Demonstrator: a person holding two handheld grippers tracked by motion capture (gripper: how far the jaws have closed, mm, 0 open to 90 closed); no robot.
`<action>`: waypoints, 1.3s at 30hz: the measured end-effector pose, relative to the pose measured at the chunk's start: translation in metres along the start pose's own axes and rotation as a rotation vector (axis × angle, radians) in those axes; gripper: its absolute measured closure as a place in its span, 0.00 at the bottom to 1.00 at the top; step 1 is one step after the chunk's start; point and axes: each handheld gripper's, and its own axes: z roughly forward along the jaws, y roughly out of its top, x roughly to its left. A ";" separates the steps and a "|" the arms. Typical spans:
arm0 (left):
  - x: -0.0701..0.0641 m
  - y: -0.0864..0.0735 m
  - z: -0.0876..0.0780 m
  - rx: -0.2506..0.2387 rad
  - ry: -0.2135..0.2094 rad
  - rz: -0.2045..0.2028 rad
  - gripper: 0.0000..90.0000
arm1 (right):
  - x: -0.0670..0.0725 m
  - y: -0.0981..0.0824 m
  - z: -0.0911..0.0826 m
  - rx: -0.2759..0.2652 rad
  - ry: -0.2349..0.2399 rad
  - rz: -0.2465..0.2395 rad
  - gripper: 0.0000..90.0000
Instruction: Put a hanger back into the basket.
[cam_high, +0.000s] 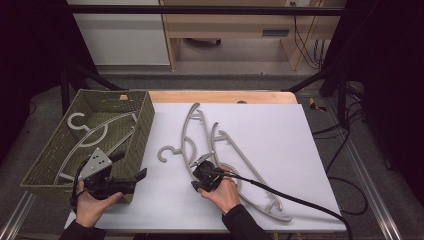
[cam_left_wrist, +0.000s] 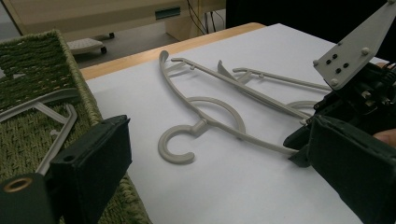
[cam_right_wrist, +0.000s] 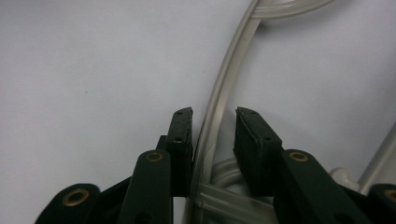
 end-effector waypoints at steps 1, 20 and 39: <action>0.000 0.000 0.000 0.002 0.000 -0.003 0.07 | 0.000 0.000 0.000 0.001 -0.004 -0.009 0.79; 0.000 0.001 -0.003 -0.006 0.003 0.006 0.07 | -0.021 0.012 -0.031 0.011 0.051 0.079 0.92; -0.002 0.004 -0.006 -0.010 0.007 0.038 0.07 | -0.058 -0.008 -0.105 -0.081 0.163 -0.048 0.92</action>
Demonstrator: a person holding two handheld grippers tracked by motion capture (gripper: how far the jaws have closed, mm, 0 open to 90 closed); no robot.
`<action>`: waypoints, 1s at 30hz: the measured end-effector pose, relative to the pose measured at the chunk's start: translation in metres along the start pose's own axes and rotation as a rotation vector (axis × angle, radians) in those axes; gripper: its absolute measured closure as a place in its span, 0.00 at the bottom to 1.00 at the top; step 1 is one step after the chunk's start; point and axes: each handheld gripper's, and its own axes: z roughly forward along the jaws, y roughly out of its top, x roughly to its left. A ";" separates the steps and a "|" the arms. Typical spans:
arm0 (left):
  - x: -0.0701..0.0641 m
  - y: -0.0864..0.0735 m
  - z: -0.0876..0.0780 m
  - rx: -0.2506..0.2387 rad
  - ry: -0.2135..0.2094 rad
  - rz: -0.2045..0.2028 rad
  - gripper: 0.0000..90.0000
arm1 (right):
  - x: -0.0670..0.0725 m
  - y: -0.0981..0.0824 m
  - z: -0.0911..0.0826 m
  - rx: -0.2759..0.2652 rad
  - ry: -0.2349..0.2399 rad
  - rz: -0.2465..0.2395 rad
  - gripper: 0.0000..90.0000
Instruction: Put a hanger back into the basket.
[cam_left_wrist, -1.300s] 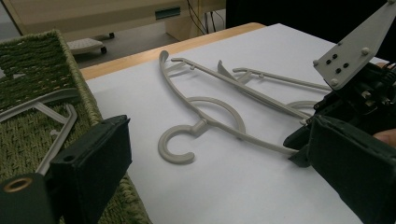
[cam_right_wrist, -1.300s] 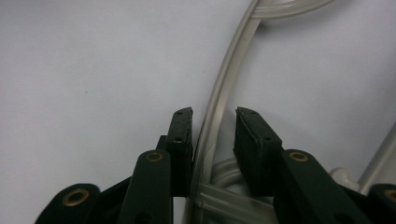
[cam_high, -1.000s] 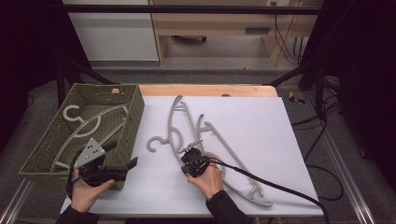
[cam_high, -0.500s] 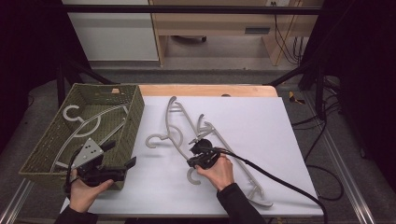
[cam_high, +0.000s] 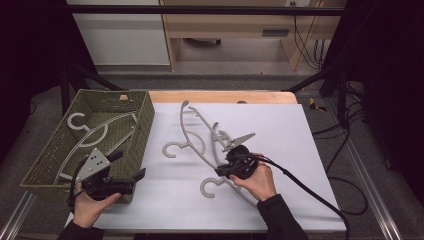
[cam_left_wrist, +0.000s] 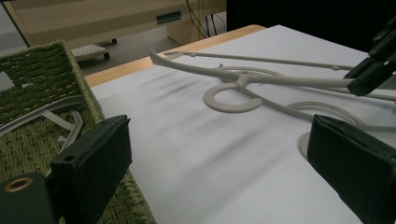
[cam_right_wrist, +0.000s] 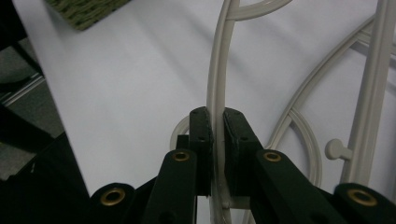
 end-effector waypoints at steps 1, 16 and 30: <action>0.000 0.001 0.000 0.004 -0.001 0.009 0.07 | 0.000 -0.002 -0.005 -0.002 0.012 -0.011 0.92; -0.017 0.011 0.010 0.111 -0.047 0.217 0.06 | -0.005 -0.037 -0.041 0.009 0.212 -0.144 0.92; -0.042 0.016 0.034 0.231 -0.125 0.463 0.09 | 0.004 -0.050 -0.044 0.019 0.352 -0.210 0.92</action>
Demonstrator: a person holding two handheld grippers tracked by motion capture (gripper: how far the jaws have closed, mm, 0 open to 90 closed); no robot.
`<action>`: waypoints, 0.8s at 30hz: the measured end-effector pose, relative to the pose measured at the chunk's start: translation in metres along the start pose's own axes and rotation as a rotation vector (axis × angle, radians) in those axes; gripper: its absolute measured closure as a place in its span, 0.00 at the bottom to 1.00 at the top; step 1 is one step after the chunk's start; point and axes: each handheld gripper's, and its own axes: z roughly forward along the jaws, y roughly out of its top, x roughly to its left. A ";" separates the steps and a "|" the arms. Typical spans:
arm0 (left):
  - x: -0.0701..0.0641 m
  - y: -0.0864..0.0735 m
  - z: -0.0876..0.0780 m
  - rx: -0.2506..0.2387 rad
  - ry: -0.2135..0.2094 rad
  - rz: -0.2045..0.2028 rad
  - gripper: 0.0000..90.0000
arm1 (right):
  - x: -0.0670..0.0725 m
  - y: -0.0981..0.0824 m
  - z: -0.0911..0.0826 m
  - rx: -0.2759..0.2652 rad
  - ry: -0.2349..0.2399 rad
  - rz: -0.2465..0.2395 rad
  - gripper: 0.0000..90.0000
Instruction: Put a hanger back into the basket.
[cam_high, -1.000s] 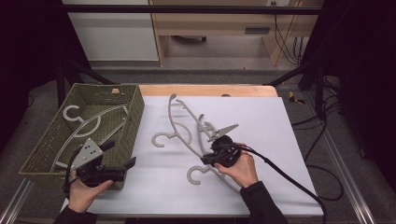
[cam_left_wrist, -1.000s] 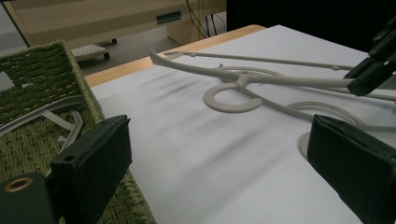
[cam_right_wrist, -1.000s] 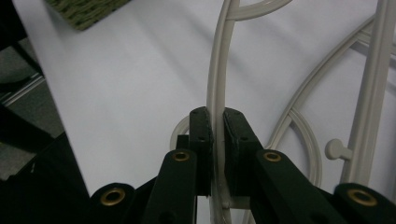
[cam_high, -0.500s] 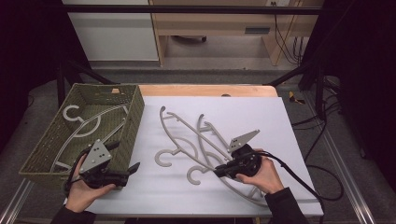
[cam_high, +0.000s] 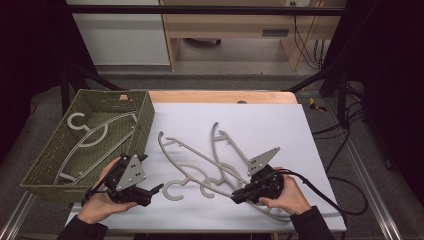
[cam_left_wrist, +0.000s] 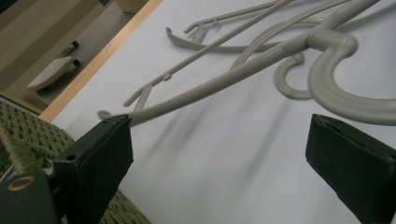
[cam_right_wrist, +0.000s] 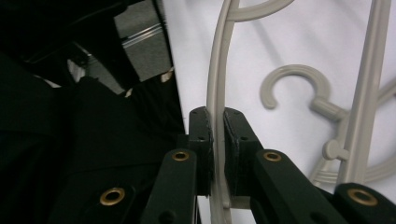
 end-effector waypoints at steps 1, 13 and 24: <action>-0.001 0.001 0.002 0.003 -0.002 0.018 0.10 | 0.000 0.000 0.000 0.004 0.010 -0.006 0.92; -0.008 0.011 0.018 0.066 -0.016 0.221 0.22 | 0.005 -0.002 -0.002 0.025 0.053 -0.023 0.92; -0.017 0.009 0.023 0.087 -0.029 0.332 0.44 | 0.007 -0.003 -0.002 0.028 0.096 -0.051 0.92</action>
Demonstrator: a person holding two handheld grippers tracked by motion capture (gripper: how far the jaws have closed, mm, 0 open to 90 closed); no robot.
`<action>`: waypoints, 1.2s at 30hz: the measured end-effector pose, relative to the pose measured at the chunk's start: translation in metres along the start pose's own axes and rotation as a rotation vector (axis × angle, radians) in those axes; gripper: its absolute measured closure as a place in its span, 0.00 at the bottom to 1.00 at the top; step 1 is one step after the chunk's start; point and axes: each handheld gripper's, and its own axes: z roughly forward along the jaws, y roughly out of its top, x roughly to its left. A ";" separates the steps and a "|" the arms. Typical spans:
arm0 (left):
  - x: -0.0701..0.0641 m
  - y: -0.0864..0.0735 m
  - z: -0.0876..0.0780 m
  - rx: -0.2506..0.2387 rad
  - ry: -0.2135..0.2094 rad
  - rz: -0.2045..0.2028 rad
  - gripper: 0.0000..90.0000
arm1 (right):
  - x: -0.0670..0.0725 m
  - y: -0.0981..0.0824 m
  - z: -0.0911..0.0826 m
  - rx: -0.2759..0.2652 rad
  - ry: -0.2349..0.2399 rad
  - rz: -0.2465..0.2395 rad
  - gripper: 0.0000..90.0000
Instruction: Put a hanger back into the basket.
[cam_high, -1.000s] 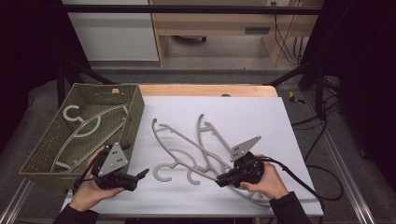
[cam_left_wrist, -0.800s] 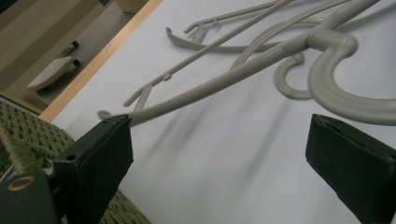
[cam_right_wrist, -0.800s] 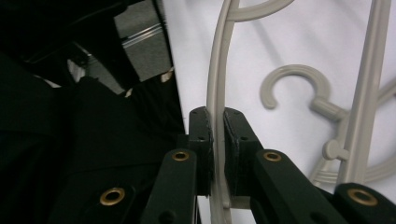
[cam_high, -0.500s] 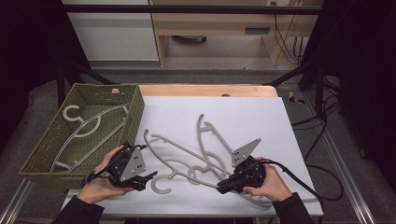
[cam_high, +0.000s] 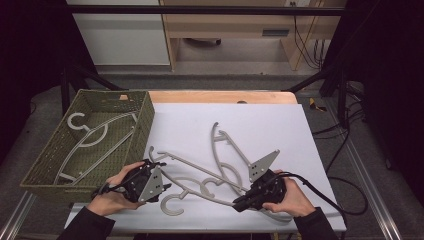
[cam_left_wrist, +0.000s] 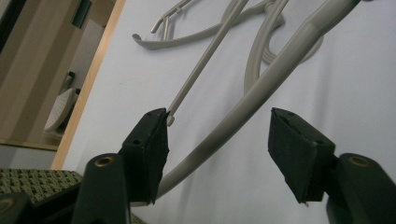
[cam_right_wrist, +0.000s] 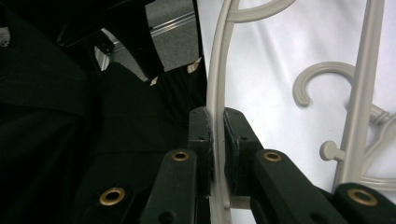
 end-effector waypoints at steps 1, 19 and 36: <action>-0.001 0.000 0.000 0.001 0.001 0.008 0.45 | 0.000 0.000 0.000 -0.004 0.005 -0.004 0.92; -0.018 -0.005 0.007 0.035 -0.043 0.054 0.76 | 0.001 -0.003 -0.001 -0.008 0.054 -0.052 0.91; -0.016 -0.003 -0.001 -0.018 -0.092 -0.012 0.90 | -0.007 -0.010 -0.018 -0.103 -0.021 -0.062 0.84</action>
